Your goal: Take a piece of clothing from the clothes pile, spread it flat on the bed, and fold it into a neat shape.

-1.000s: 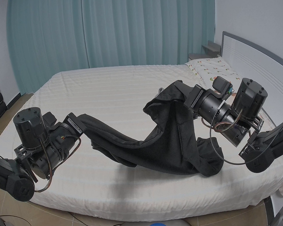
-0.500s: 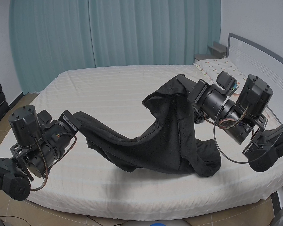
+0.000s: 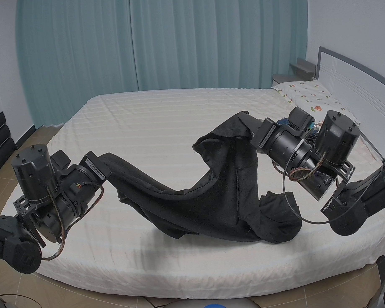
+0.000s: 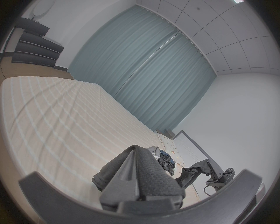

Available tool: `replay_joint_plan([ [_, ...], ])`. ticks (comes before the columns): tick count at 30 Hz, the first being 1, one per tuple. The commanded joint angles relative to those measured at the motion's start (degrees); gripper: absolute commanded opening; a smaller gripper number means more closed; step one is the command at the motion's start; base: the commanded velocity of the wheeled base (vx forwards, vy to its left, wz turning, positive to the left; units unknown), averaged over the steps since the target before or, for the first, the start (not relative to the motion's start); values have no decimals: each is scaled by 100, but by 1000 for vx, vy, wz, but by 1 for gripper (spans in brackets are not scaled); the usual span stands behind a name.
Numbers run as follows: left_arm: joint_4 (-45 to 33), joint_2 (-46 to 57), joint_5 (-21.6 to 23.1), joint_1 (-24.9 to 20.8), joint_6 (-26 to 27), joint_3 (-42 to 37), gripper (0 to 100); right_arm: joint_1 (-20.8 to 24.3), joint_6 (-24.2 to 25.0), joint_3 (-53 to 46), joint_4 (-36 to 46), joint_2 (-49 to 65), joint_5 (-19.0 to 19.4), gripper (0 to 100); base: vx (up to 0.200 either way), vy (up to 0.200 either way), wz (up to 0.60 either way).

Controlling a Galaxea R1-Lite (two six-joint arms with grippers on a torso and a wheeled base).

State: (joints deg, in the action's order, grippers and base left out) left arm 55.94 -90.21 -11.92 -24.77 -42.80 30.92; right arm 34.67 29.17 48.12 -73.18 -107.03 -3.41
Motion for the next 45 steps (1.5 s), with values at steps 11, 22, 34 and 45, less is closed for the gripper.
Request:
replay_joint_plan([
  [11,13,-225,15,-72,-18,-191,0,-400,62,-865,-12,262,166,0,-36,55,0],
  [22,-532,399,-126,-458,0,-226,0,-189,484,-2017,102,1914,245,0,-200,0,0],
  [34,-2017,1577,-355,-775,0,960,0,-4,431,-821,2440,4656,139,0,-33,0,0],
  [45,-3423,812,-416,-476,-273,2832,0,-1428,616,1701,3802,3268,447,0,0,0,0],
])
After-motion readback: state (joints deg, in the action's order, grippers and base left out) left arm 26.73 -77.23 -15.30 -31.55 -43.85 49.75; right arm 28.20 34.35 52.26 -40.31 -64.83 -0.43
